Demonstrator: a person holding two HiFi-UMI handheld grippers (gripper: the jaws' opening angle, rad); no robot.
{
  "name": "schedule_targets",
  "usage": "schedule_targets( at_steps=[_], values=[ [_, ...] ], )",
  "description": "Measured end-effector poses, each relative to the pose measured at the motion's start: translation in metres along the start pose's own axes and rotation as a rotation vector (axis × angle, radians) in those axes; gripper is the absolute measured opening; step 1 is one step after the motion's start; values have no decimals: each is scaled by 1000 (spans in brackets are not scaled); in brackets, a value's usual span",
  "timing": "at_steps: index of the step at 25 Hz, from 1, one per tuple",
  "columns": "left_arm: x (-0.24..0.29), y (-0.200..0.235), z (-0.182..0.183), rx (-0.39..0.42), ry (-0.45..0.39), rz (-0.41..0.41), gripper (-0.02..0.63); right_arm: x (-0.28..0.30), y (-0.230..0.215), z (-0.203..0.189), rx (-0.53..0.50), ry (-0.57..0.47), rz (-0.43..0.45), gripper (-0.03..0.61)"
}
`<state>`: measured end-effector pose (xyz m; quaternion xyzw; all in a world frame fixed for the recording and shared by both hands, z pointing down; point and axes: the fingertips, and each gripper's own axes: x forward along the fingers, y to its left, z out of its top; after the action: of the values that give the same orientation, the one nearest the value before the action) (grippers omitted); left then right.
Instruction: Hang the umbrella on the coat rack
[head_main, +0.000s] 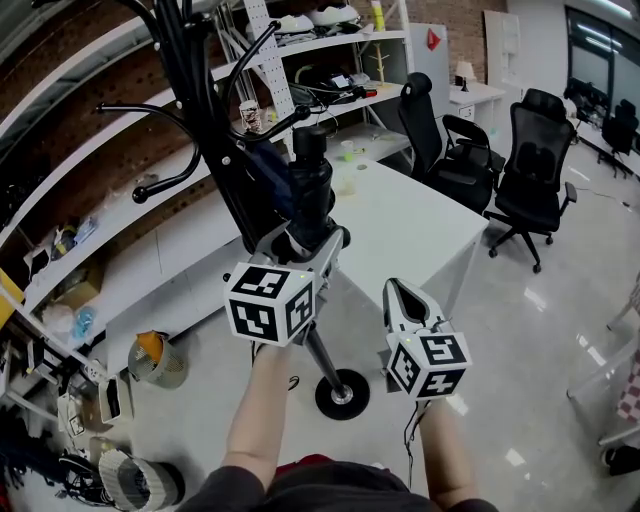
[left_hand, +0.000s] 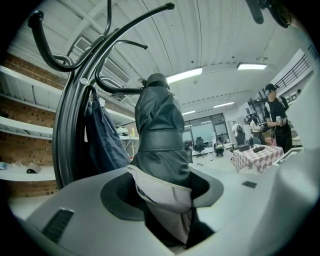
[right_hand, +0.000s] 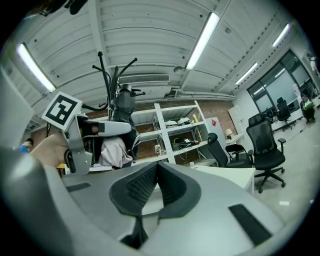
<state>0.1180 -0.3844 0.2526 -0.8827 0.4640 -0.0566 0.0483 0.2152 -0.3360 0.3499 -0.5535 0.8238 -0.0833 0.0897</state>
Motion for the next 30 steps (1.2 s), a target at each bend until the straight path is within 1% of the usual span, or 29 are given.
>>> schedule_targets(
  at_steps=[8,16,24,27,30],
  values=[
    [-3,4,-3,-3,9,27,229,-3,-2,0,8,-1,2,17],
    [-6,11,-10,-13,36,47,229,-2,0,-1,15,-1,14,17],
    [-8,15,-16,-17,64,42,229,-1,3,2,11,-1,20,17],
    [-7,12,-17,-7,73,35,229,0,1,10,-7,-20,24,17],
    [-7,12,-17,-7,81,31,229,5,2,31,-27,-61,38,17]
  ],
)
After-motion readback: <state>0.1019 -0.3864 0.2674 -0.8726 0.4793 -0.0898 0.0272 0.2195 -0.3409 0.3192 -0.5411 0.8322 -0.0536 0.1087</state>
